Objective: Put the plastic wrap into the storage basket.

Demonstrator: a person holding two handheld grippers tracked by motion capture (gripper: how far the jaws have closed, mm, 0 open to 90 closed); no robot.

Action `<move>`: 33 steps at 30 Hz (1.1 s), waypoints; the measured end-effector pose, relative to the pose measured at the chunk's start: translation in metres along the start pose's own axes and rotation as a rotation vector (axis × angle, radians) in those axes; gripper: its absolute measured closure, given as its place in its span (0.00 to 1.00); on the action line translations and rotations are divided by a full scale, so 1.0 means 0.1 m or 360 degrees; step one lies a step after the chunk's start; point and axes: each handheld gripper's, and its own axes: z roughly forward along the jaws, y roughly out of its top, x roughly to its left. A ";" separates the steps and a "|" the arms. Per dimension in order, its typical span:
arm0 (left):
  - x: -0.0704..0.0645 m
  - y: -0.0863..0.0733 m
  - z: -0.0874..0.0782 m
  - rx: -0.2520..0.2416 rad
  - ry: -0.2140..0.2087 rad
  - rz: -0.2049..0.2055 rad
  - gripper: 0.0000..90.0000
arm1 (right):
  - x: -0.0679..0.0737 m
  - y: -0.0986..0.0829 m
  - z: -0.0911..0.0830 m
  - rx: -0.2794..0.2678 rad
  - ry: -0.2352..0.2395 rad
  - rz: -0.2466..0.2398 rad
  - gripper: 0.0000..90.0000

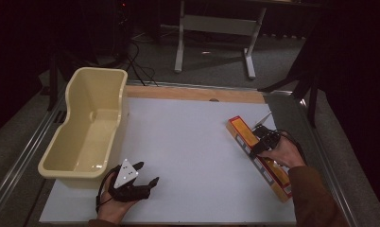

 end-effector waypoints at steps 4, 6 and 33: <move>0.00 0.00 0.00 -0.0003 -0.0001 -0.0007 0.28 | -0.02 0.02 0.07 0.0020 0.0021 0.0005 0.37; 0.00 0.00 0.00 -0.0003 -0.0003 -0.0007 0.28 | -0.03 0.03 0.09 0.0037 0.0030 0.0028 0.39; 0.01 0.00 0.00 -0.0008 -0.0002 -0.0013 0.28 | 0.31 0.08 -0.13 -0.0168 0.0688 0.0312 0.44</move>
